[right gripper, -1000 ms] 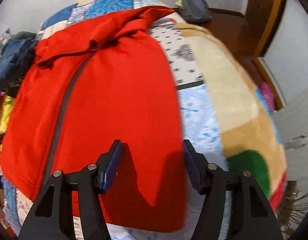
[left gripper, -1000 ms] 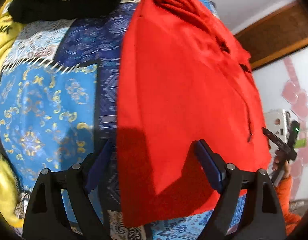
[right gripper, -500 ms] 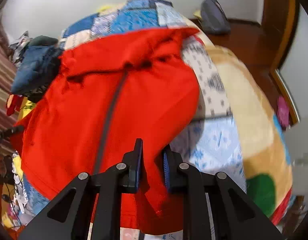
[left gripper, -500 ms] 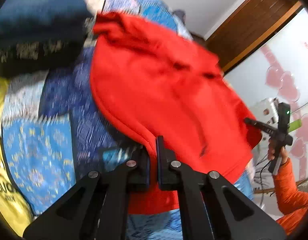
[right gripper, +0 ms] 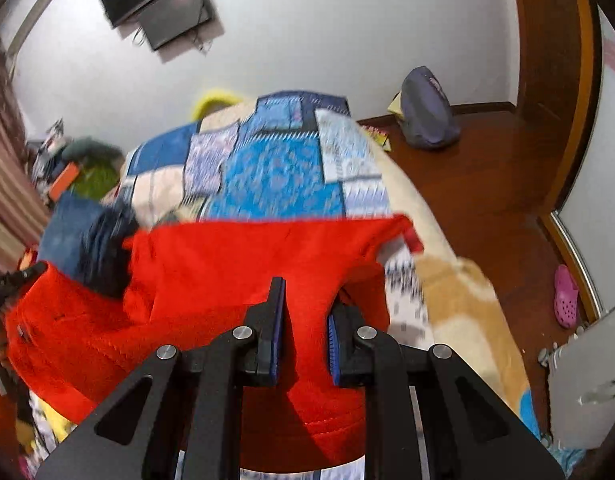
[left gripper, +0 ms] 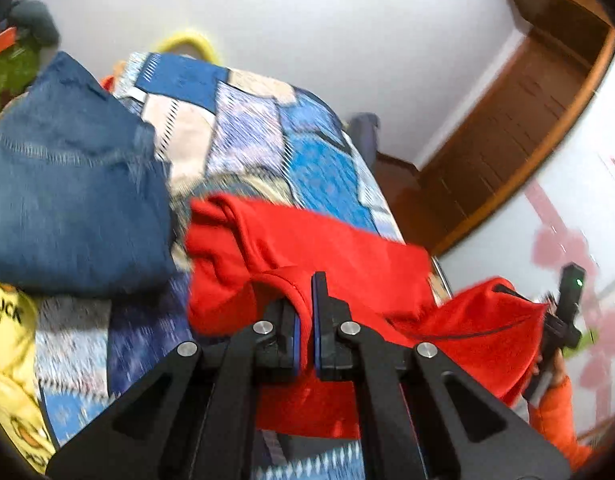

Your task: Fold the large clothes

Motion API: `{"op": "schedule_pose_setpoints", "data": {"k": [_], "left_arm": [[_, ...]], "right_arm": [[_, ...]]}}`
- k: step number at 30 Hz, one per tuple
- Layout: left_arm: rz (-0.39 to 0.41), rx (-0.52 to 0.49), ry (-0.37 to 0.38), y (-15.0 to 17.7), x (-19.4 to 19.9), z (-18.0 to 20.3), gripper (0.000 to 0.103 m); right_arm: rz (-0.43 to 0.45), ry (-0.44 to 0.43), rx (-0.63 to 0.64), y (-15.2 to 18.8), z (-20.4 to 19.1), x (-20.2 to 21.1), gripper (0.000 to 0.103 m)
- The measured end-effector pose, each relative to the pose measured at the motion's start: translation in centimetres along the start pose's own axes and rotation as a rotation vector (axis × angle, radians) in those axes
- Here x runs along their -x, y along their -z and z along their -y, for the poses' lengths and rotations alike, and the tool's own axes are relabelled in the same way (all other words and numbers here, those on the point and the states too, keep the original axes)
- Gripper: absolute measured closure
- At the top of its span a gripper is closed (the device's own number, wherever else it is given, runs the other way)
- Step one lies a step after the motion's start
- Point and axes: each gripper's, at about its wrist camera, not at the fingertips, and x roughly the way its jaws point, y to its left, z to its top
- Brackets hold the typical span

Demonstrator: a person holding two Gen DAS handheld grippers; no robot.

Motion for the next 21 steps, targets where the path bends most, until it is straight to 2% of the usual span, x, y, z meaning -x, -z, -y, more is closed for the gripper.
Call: {"op": "schedule_pose_setpoints", "data": {"k": [4,7,13,18,21], "left_arm": [[0.033,0.040,-0.063,-3.7,-3.4,-1.8,0.100],[0.039,0.063,-0.145,-5.9,-6.6,-3.3,0.100],[-0.042,0.080,-0.228,-7.3,-13.3,-6.6,0.100],[-0.100,0.053,-0.274,-6.8,-16.1,-7.8,0.097],[-0.127,0.047,-0.290,-6.7,-16.6,-7.9,0.095]], "right_arm": [[0.004,0.058,-0.012,-3.4,0.3,-3.7,0.087],[-0.020,0.115,-0.041,-4.9,1.3,-7.0,0.087],[-0.114,0.150,-0.080,-5.9,3.3,-12.8,0.083],[-0.174,0.142,-0.149,-6.2,5.6,-13.4,0.076],[-0.160,0.222,-0.175,-6.7,6.8,-12.1,0.076]]}}
